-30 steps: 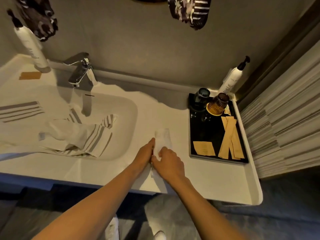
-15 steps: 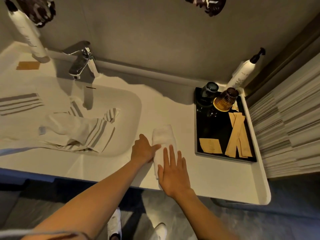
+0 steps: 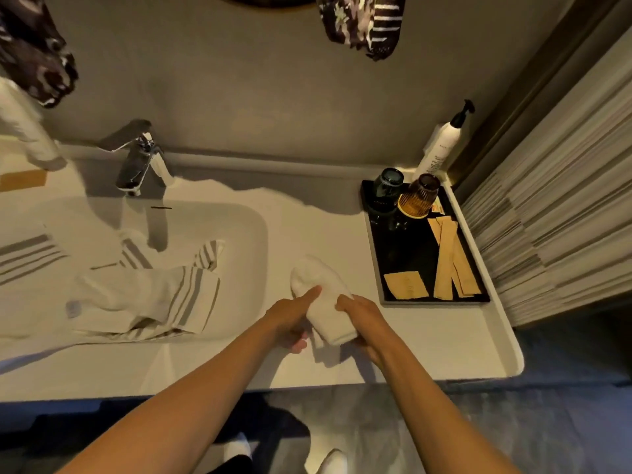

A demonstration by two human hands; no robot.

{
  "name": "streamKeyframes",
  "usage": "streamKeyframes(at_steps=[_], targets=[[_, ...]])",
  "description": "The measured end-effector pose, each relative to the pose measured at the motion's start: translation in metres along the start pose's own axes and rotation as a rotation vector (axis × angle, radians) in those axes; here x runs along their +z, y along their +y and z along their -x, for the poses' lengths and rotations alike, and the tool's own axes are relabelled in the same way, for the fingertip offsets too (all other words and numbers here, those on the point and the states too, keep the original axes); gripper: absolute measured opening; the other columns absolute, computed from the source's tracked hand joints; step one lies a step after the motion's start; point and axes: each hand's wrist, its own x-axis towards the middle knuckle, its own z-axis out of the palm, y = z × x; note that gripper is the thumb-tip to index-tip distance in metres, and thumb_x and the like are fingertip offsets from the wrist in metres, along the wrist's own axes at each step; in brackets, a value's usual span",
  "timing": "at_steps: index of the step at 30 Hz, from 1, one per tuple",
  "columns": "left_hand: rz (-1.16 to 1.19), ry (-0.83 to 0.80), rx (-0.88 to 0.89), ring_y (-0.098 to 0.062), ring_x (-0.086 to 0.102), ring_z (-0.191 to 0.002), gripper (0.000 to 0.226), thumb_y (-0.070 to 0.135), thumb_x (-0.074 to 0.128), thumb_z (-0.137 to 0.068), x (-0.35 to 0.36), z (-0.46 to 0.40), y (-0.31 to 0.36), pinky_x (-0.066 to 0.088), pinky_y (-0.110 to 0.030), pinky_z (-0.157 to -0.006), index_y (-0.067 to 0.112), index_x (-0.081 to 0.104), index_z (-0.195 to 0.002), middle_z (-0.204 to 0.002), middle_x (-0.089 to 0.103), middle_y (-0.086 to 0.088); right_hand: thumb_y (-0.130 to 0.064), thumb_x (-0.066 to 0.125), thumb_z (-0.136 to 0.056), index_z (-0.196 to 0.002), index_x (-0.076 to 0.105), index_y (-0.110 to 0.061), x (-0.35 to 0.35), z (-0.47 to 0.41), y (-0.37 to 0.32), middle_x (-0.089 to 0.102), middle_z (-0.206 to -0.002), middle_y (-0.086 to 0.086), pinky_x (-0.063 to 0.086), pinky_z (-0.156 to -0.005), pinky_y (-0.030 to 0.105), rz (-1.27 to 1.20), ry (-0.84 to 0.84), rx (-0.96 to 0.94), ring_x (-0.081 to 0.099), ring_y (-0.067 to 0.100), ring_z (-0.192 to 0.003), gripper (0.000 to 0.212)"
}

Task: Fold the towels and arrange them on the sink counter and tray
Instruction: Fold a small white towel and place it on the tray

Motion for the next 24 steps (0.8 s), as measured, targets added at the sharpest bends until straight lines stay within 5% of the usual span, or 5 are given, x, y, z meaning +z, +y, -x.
streamKeyframes(at_steps=[5, 10, 15, 21, 24], targets=[[0.587, -0.387, 0.116, -0.037, 0.057, -0.124, 0.061, 0.040, 0.069, -0.088, 0.010, 0.012, 0.024, 0.041, -0.051, -0.110, 0.007, 0.053, -0.136, -0.130, 0.063, -0.022, -0.006, 0.058, -0.080, -0.107, 0.065, -0.008, -0.051, 0.008, -0.031, 0.070, -0.106, 0.019, 0.053, -0.089, 0.046, -0.101, -0.173, -0.008, 0.065, 0.035, -0.101, 0.029], [0.575, -0.450, 0.158, -0.032, 0.066, -0.109, 0.049, 0.046, 0.062, -0.090, 0.043, 0.022, 0.076, 0.056, -0.048, -0.089, 0.012, 0.060, -0.125, -0.118, 0.071, -0.017, -0.014, 0.068, -0.084, -0.115, 0.063, -0.010, -0.123, -0.008, -0.069, 0.067, -0.104, 0.012, 0.054, -0.069, 0.032, 0.202, -0.181, -0.004, 0.065, 0.025, -0.095, 0.032], [0.278, -0.085, 0.381, -0.028, 0.067, -0.106, 0.050, 0.008, 0.072, -0.085, 0.102, -0.010, 0.126, 0.060, -0.040, -0.083, 0.009, 0.056, -0.132, -0.115, 0.070, -0.012, -0.017, 0.076, -0.080, -0.106, 0.069, -0.012, -0.178, -0.060, -0.110, 0.069, -0.104, 0.011, 0.057, -0.065, 0.033, 0.239, -0.030, -0.094, 0.067, 0.025, -0.092, 0.027], [0.504, 0.061, 0.355, -0.030, 0.065, -0.107, 0.048, 0.005, 0.071, -0.086, 0.152, -0.072, 0.162, 0.061, -0.042, -0.083, 0.008, 0.054, -0.131, -0.123, 0.065, -0.016, -0.005, 0.074, -0.080, -0.104, 0.062, -0.012, -0.205, -0.129, -0.138, 0.062, -0.103, 0.008, 0.048, -0.060, 0.024, 0.014, 0.317, -0.254, 0.059, 0.014, -0.078, 0.028], [0.245, 0.354, 0.416, -0.028, 0.061, -0.107, 0.063, 0.016, 0.071, -0.086, 0.170, -0.090, 0.178, 0.056, -0.045, -0.092, 0.009, 0.038, -0.139, -0.132, 0.056, -0.016, -0.017, 0.073, -0.084, -0.123, 0.056, -0.008, -0.210, -0.163, -0.150, 0.062, -0.119, 0.011, 0.053, -0.080, 0.031, 0.133, 0.431, -0.383, 0.062, 0.021, -0.095, 0.043]])
